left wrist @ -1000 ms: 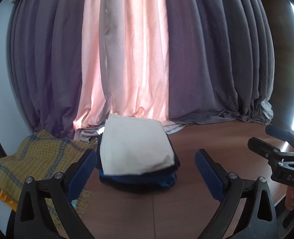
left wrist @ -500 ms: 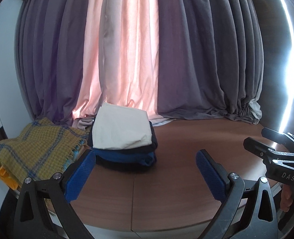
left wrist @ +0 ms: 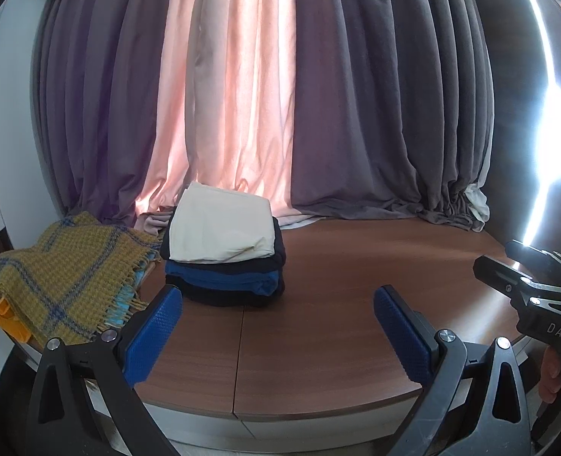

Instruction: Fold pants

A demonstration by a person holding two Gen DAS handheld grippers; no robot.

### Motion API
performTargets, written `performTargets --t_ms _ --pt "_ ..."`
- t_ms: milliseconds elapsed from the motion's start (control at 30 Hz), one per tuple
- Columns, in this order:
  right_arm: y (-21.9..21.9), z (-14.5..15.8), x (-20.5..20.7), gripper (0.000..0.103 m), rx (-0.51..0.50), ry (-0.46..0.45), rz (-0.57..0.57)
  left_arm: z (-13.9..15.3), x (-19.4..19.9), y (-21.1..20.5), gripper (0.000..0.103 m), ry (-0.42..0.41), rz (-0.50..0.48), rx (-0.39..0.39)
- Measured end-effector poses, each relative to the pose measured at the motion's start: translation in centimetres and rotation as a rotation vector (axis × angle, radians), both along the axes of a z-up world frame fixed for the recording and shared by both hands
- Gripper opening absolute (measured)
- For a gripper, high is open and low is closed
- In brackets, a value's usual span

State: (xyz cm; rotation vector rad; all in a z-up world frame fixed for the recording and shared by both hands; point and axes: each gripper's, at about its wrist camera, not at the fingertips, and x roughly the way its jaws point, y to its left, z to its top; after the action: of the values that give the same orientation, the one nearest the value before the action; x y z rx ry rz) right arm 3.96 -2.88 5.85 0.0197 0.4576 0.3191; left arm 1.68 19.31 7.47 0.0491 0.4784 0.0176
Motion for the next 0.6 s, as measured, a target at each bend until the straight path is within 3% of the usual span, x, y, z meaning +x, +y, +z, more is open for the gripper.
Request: performTargets --t_ms 600 --pt "-1.1 -0.6 -1.3 0.082 0.011 0.018 -0.013 -0.4 -1.0 -0.9 0.103 0.015 -0.019 -0.010"
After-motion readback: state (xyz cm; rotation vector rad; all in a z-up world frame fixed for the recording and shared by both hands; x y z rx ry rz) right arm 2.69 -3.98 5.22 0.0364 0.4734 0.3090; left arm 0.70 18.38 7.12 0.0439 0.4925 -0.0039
